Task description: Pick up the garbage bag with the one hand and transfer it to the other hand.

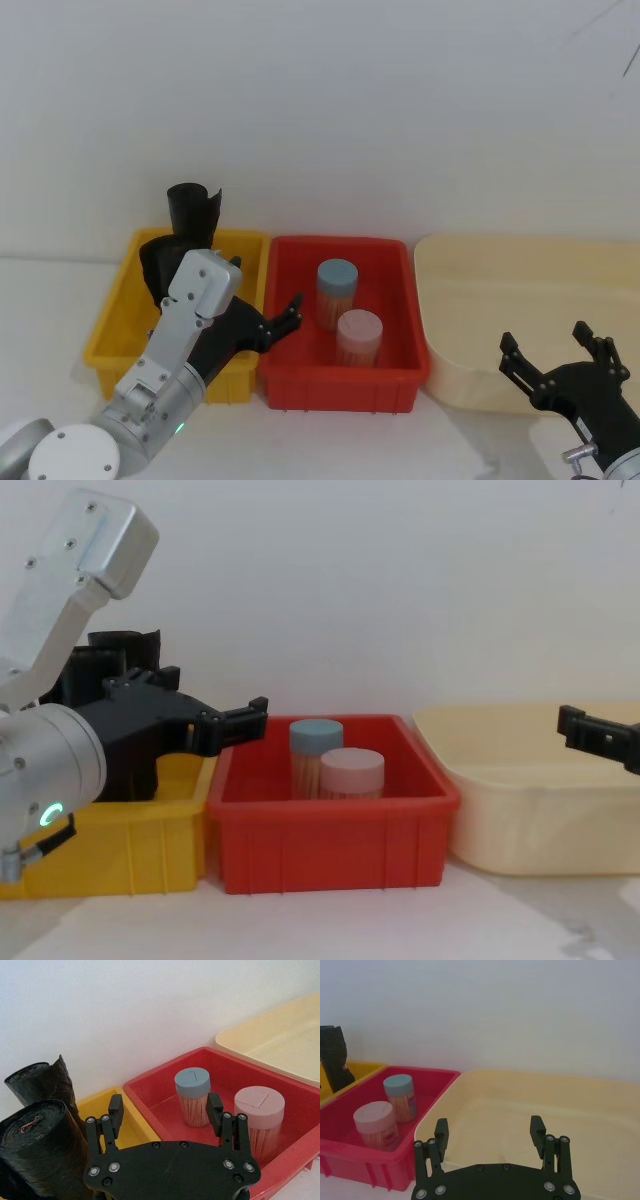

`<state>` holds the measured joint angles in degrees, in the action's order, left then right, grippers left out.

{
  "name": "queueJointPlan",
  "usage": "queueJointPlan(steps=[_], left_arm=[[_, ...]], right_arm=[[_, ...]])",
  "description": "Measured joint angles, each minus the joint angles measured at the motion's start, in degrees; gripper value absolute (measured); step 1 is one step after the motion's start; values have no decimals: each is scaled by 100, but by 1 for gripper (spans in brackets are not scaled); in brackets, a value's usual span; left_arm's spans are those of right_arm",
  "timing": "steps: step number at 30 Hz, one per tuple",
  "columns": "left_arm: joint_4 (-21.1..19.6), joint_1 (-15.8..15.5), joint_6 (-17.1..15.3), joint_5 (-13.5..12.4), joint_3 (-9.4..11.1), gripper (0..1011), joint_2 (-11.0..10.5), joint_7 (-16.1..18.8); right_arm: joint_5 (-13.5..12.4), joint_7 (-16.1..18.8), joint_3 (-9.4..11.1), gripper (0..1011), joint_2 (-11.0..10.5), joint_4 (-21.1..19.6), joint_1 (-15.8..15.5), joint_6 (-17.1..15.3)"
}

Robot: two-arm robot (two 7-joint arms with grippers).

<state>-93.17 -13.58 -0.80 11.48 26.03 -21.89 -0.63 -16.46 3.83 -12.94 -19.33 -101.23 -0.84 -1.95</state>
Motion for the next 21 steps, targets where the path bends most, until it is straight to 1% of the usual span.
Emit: queueJointPlan(steps=[21], left_arm=[[0, 0, 0, 0, 0, 1001, 0, 0]], right_arm=[[0, 0, 0, 1002, 0, 0, 0, 0]])
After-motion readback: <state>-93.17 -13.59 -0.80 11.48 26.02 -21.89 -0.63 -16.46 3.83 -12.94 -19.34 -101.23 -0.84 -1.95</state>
